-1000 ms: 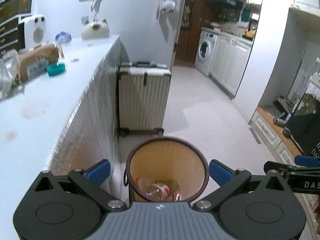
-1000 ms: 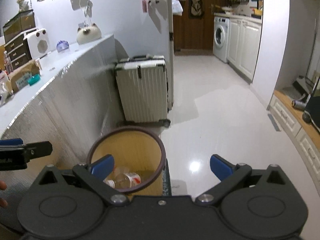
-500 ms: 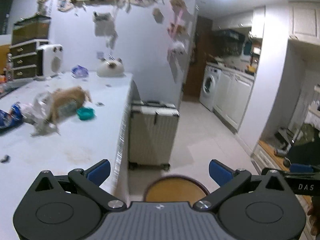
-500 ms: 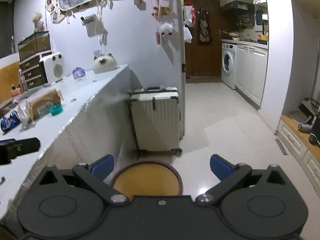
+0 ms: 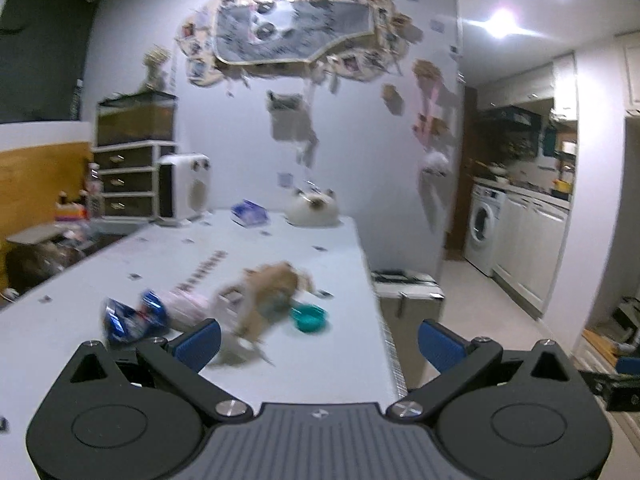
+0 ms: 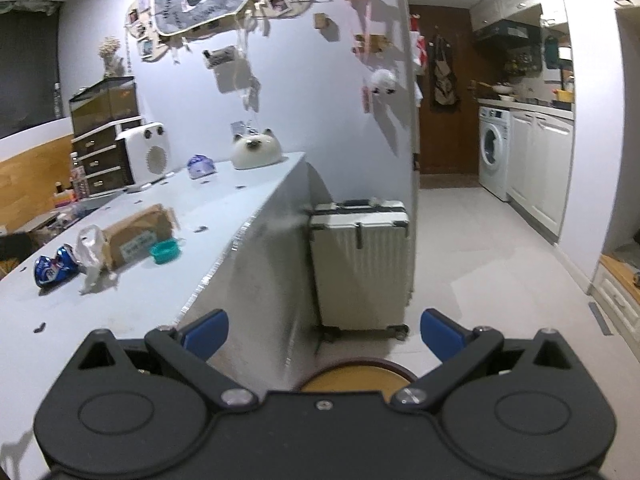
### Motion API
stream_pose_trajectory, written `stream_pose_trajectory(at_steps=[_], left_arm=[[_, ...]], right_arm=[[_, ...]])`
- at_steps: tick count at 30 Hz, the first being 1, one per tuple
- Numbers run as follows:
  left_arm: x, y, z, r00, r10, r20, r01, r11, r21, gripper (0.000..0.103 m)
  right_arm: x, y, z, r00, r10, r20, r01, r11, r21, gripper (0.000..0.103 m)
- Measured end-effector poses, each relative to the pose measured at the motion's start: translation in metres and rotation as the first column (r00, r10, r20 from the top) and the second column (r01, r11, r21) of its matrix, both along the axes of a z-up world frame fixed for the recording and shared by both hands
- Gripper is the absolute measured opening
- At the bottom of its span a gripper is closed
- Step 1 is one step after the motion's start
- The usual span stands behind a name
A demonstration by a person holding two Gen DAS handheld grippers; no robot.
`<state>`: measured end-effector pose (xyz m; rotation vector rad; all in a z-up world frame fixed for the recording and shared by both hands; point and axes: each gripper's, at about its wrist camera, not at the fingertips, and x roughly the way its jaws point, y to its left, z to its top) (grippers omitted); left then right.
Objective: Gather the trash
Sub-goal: 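Move both tools away from the wastebasket back toward the table, then grasp the crushed blue Pepsi can with the left tool while the right tool grasps the teal bottle cap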
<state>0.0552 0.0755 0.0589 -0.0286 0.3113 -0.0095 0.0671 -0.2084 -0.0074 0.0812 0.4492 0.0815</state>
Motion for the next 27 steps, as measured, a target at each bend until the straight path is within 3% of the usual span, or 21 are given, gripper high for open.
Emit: stream_pose_trajectory(at_steps=[5,12,24,27], left_arm=[[0.019,0.049,0.012,0.996,0.079,0.036,-0.079,0.997,-0.003,0.103],[0.070,0.124,0.009,0.972,0.234,-0.002,-0.234,0.971,-0.043,0.103],[0.154,0.215,-0.046,0.895,0.411,-0.172,-0.437,0.887,-0.149,0.103],[0.163,0.218,-0.054,0.895,0.404,-0.189,-0.433,0.888,-0.151,0.103]], right_arm=[[0.016,0.030,0.004,0.999,0.036,0.024,-0.036,0.999,0.009,0.103],[0.040,0.069,-0.002,0.998,0.056,0.026,-0.056,0.998,-0.011,0.103],[0.069,0.110,-0.017,0.995,0.091,0.033,-0.090,0.995,-0.044,0.103],[0.077,0.116,-0.019,0.993,0.115,0.037,-0.113,0.992,-0.057,0.103]])
